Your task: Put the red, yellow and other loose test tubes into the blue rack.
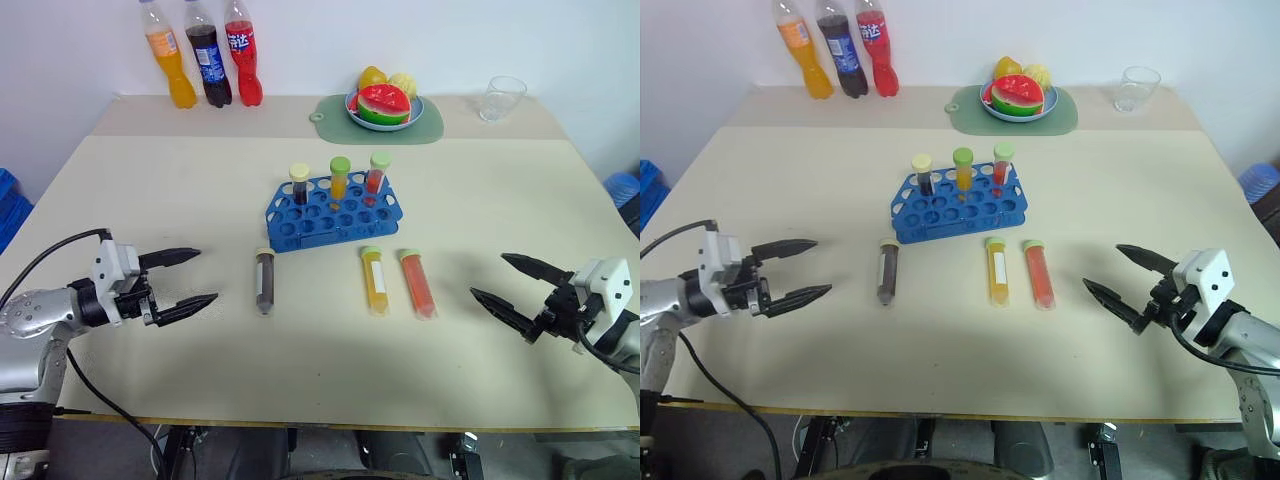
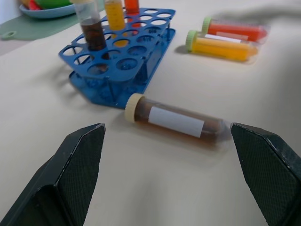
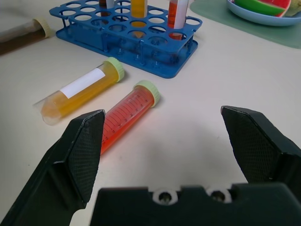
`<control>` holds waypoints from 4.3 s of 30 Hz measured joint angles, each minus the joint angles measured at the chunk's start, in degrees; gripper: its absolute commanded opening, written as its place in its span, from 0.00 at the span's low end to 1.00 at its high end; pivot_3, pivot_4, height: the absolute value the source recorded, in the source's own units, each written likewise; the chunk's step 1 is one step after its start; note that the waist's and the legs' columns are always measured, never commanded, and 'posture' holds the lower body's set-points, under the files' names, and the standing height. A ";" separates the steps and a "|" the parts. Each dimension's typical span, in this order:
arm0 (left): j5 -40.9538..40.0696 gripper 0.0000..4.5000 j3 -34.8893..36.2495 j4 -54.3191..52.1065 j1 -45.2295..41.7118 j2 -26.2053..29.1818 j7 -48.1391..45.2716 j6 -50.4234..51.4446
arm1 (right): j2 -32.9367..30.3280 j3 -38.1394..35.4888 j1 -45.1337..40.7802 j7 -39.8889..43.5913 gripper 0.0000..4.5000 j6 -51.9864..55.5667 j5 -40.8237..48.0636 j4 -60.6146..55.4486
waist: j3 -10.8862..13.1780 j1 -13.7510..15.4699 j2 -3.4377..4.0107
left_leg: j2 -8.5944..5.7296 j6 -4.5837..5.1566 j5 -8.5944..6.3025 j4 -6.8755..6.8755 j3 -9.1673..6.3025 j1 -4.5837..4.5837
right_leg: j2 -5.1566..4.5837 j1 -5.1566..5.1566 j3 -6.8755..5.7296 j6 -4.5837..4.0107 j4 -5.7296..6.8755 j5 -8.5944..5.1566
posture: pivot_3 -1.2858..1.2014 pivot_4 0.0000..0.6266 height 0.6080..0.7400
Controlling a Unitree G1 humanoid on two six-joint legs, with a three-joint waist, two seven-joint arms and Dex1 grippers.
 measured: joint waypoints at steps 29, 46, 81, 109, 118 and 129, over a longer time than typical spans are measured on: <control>2.92 0.97 -8.39 7.49 -11.88 -4.89 -10.85 -6.26 | -7.04 17.08 -36.64 -19.47 0.97 57.92 12.07 -3.86 | 0.04 -0.17 -0.05 | -0.02 0.00 0.00 -0.02 0.00 -0.12 | -0.06 -0.18 0.00 0.08 0.02 0.07 | 0.52 0.24 1.00; 4.11 0.97 -9.56 7.47 -11.07 -7.22 -9.06 -7.66 | 1.55 21.96 -48.49 -29.35 0.97 80.59 9.61 8.12 | 0.03 -0.24 -0.03 | -0.08 0.01 0.01 0.14 -0.01 -1.07 | -0.06 -1.15 -0.02 0.19 0.24 0.15 | 0.52 0.24 1.00; 2.70 1.00 -8.36 1.26 -3.58 -7.98 -0.56 -4.57 | 11.21 24.90 -38.72 -19.37 0.20 40.80 2.48 -2.81 | -0.35 -1.73 -0.53 | 0.01 0.02 0.01 0.21 -0.03 -0.90 | 0.17 -1.01 -0.04 0.09 0.30 0.23 | 0.52 0.24 1.00; 0.21 1.00 -2.06 -1.57 -3.40 -7.77 7.18 0.73 | 35.42 21.48 -54.31 -22.38 0.20 -52.27 -20.97 70.12 | -0.37 -1.72 -0.52 | -0.07 -0.16 0.10 -0.11 -0.05 0.35 | 0.05 0.16 -0.02 0.06 0.18 0.26 | 0.52 0.24 1.00; 0.07 1.00 -2.06 -1.99 -3.15 -7.97 8.38 1.41 | 39.40 16.28 -54.80 -23.09 0.20 -53.07 -17.26 75.00 | -0.35 -1.80 -0.47 | -0.02 -0.16 0.10 -0.18 -0.04 0.41 | 0.05 0.13 0.01 0.01 0.23 0.23 | 0.52 0.24 1.00; -0.91 1.00 -2.06 -2.00 -3.03 -8.24 8.94 2.24 | 38.97 15.34 -53.65 -22.70 0.84 -55.05 -18.17 76.61 | -0.34 -1.80 -0.46 | -0.04 -0.16 0.10 -0.22 -0.04 0.38 | 0.05 0.10 0.01 0.01 0.20 0.22 | 0.52 0.24 1.00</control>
